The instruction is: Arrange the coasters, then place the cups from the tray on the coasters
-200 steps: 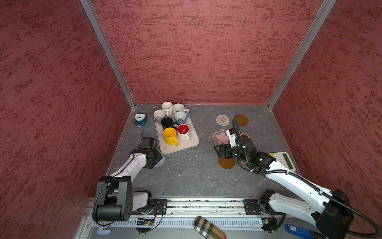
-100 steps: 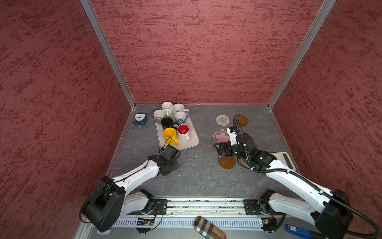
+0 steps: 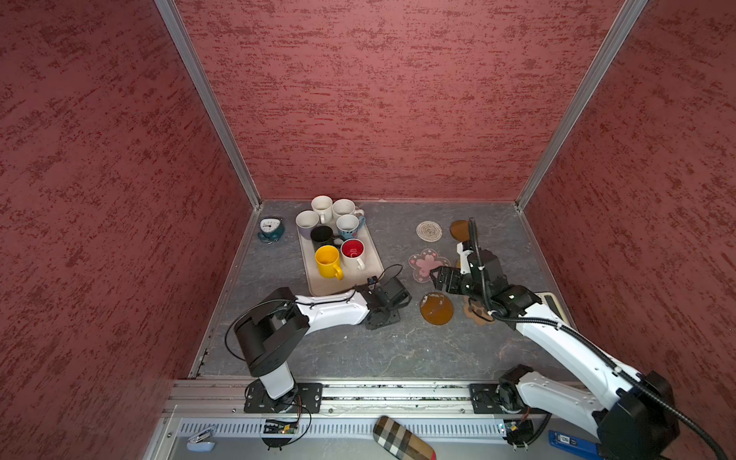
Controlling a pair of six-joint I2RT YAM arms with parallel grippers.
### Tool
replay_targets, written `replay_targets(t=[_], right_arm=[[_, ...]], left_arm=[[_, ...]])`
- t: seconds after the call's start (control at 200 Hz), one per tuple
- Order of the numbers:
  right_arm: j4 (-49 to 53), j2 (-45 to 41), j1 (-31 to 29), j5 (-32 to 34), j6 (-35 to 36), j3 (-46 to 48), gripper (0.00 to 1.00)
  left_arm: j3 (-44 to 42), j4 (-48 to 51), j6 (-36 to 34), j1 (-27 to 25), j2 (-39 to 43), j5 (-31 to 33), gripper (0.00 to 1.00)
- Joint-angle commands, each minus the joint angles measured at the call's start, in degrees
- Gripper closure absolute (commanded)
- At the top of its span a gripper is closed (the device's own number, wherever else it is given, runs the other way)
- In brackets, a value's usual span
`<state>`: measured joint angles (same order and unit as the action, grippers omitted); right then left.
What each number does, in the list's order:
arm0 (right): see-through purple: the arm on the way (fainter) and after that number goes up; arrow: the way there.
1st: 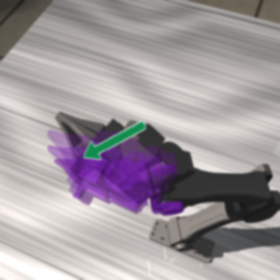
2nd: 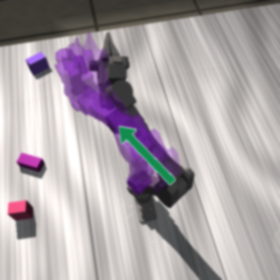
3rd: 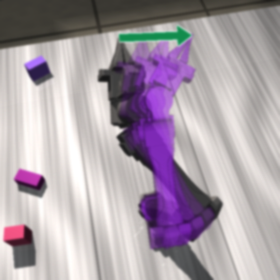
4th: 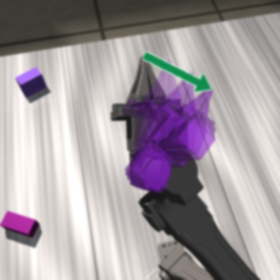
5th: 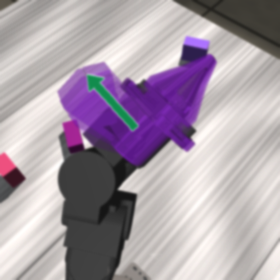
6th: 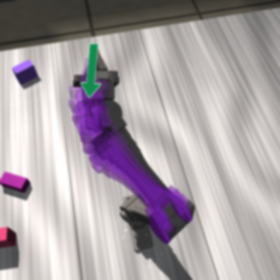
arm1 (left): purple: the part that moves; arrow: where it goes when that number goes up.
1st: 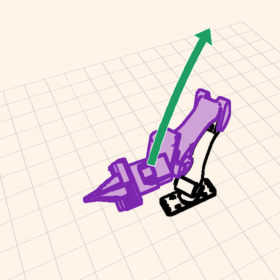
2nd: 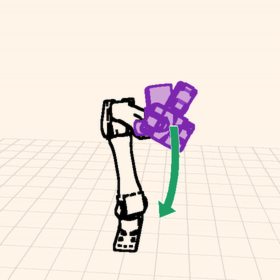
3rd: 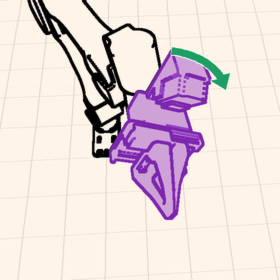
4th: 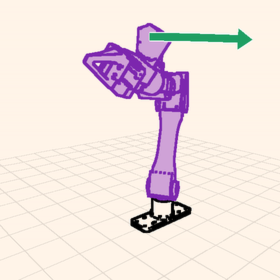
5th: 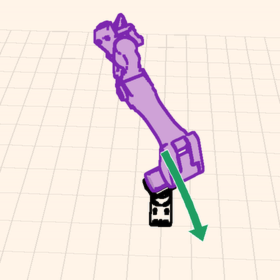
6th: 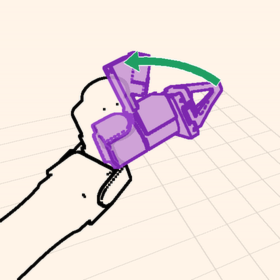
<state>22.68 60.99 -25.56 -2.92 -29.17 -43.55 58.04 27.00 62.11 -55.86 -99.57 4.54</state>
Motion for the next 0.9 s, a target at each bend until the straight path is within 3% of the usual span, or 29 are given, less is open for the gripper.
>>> replay_targets(t=[0.0,0.261,0.526,0.691,0.892], right_arm=[[3.95,-1.72,2.86,-1.75,-1.46,1.52,0.01],[5.19,-3.16,9.76,-5.57,-1.80,3.73,0.01],[5.18,0.52,9.86,-8.51,-1.35,4.54,0.01],[6.55,0.27,9.87,-6.66,-1.21,6.05,0.01],[4.32,1.77,9.83,-9.12,-3.62,9.26,0.01]], left_arm=[[2.39,-0.80,0.07,-2.23,-6.39,-4.46,0.49],[6.70,-1.34,0.32,-7.26,-10.47,-6.72,0.49],[2.97,-1.00,1.25,-10.23,-7.40,-6.91,0.49],[4.23,-0.52,1.19,-12.67,-7.63,-7.13,0.49],[5.97,0.02,-0.48,-14.14,-7.48,-8.35,0.49]])
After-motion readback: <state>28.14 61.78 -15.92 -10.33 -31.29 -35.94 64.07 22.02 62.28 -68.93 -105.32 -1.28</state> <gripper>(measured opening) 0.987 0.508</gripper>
